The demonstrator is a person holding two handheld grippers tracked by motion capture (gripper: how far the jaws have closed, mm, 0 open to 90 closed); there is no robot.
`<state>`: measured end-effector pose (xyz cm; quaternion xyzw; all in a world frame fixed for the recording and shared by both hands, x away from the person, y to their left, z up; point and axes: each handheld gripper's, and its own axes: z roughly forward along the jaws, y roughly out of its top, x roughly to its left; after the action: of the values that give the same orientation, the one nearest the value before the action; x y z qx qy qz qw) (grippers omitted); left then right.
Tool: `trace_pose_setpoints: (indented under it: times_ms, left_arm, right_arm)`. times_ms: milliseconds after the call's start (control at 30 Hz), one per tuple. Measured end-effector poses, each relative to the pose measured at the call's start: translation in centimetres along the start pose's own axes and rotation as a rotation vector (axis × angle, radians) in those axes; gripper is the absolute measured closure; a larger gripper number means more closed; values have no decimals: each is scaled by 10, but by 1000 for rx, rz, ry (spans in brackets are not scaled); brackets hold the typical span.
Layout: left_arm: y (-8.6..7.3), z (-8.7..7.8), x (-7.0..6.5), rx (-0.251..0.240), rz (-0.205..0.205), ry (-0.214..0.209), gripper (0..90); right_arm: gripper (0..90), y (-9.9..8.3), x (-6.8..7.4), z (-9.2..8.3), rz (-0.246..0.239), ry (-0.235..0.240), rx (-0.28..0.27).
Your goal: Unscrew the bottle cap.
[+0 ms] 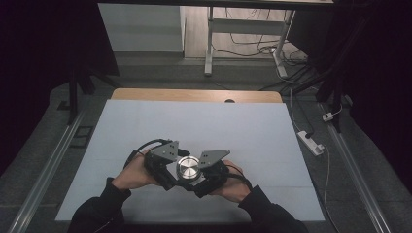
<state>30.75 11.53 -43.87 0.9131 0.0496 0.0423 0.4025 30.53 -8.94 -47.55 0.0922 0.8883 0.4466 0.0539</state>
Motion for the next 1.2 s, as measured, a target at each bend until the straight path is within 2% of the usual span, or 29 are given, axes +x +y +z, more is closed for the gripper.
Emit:
trace_pose_setpoints:
  times_ms: [67,100,167,200,233,267,300,333,367,400,433,467,500,567,700,767,833,867,933,1067,1100,1133,1167,1200]
  left_arm:
    - [0,0,0,1,4,-6,160]
    - [-1,0,-1,-22,8,-10,180]
    - [0,0,-1,-23,7,-3,182]
    - [1,1,0,-26,-10,19,183]
    - [1,1,0,-26,-10,19,184]
    - [2,3,0,-27,-37,43,184]
    - [2,3,0,-27,-37,43,184]
    - [4,6,0,-23,-78,75,184]
    - [4,6,0,-23,-78,75,184]
    - [5,8,1,-18,-111,105,184]
    - [5,8,1,-18,-111,105,185]
    - [7,11,1,-12,-149,128,185]
    - [7,11,1,-12,-149,128,185]
    - [10,14,0,-10,-191,166,185]
    - [13,16,-1,-7,-223,195,185]
    - [15,18,-2,-8,-257,222,185]
    - [15,19,-2,-7,-262,227,186]
    - [16,20,-3,-6,-275,244,186]
    - [17,21,-3,-2,-285,251,186]
    - [17,20,-2,3,-264,229,182]
    - [16,16,-1,-17,-250,217,178]
    - [16,16,-1,-17,-250,217,160]
    - [16,12,0,-28,-242,198,126]
    - [14,3,2,-49,-203,178,113]
  right_arm:
    - [152,0,1,0,-14,9,-2]
    - [153,0,1,1,-22,8,-1]
    - [152,1,1,0,-14,4,-2]
    - [152,1,0,-1,-4,-7,-6]
    - [152,1,-1,-2,-4,-17,-5]
    - [152,1,-1,-2,4,-30,-5]
    - [152,1,-1,-2,4,-30,-5]
    - [152,0,-3,-2,14,-58,4]
    - [152,0,-3,-2,14,-58,4]
    - [153,-1,-5,-1,26,-91,13]
    - [153,-1,-5,-1,26,-91,13]
    - [152,-1,-6,-1,43,-121,17]
    - [152,-1,-6,-1,43,-121,17]
    - [153,-2,-8,-1,62,-144,16]
    - [153,-2,-8,-1,79,-172,18]
    - [153,-2,-9,0,94,-194,18]
    - [153,-2,-9,0,96,-198,18]
    - [153,-2,-10,0,105,-208,22]
    - [153,-3,-10,1,113,-216,25]
    - [152,-3,-10,0,111,-206,22]
    - [152,-3,-10,-1,111,-199,17]
    - [152,-3,-10,-1,111,-199,17]
    - [152,-3,-10,-1,102,-186,12]
    - [152,-3,-10,-1,103,-179,9]
